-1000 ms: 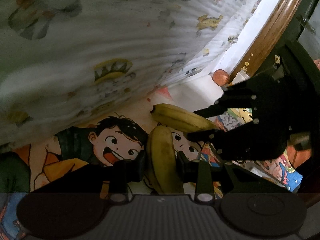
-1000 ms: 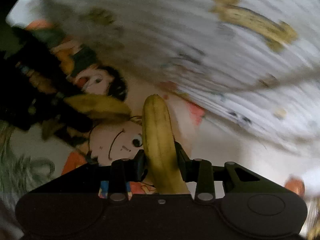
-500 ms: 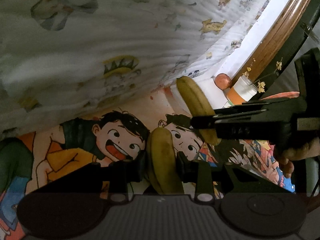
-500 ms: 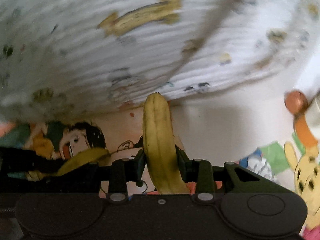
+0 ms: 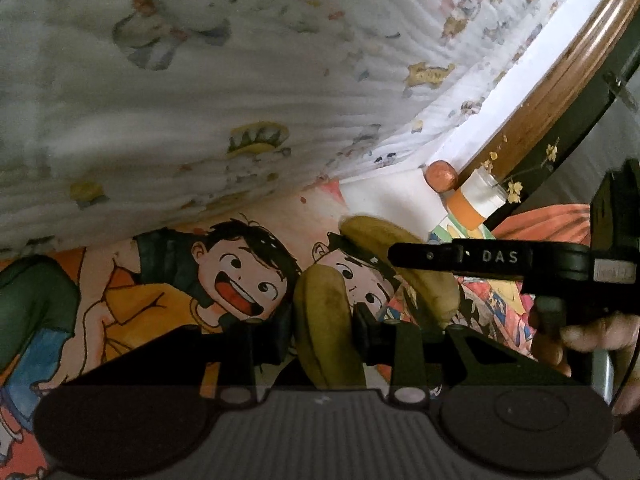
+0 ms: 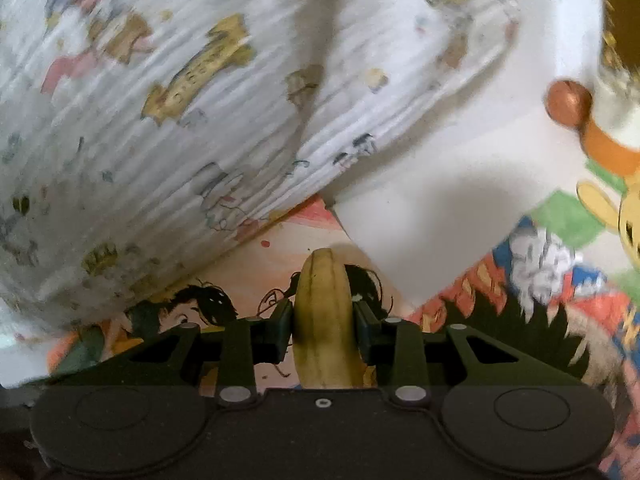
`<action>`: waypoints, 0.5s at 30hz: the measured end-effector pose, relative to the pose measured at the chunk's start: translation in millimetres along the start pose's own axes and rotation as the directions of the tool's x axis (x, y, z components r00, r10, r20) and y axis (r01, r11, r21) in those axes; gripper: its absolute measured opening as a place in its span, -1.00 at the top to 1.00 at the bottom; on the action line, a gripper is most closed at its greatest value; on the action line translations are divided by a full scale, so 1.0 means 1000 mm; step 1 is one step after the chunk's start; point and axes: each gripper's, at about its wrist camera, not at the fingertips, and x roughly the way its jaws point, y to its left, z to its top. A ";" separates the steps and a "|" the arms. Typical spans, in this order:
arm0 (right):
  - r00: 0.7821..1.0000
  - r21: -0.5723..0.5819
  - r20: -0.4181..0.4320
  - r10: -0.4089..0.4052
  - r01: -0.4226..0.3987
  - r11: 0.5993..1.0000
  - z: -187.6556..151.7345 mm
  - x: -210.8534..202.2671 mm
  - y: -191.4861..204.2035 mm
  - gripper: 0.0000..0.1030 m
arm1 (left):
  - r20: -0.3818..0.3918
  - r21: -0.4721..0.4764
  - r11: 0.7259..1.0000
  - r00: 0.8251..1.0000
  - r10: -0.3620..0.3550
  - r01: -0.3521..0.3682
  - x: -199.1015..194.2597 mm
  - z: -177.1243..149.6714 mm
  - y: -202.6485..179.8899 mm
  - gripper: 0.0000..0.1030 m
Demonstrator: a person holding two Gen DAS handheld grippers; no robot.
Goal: Organize fruits
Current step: 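Carry both bananas over the metal tray with both tools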
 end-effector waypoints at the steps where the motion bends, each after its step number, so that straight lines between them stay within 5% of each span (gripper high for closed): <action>1: 1.000 0.024 -0.003 0.007 -0.007 1.000 -0.002 -0.001 -0.002 0.33 | -0.001 -0.007 1.000 1.000 0.000 0.000 -0.001 0.000 0.002 0.31; 15: 0.987 0.243 0.057 0.149 -0.159 0.957 -0.037 -0.029 -0.010 0.33 | 0.015 -0.085 0.996 0.999 -0.031 0.032 -0.023 -0.004 0.010 0.32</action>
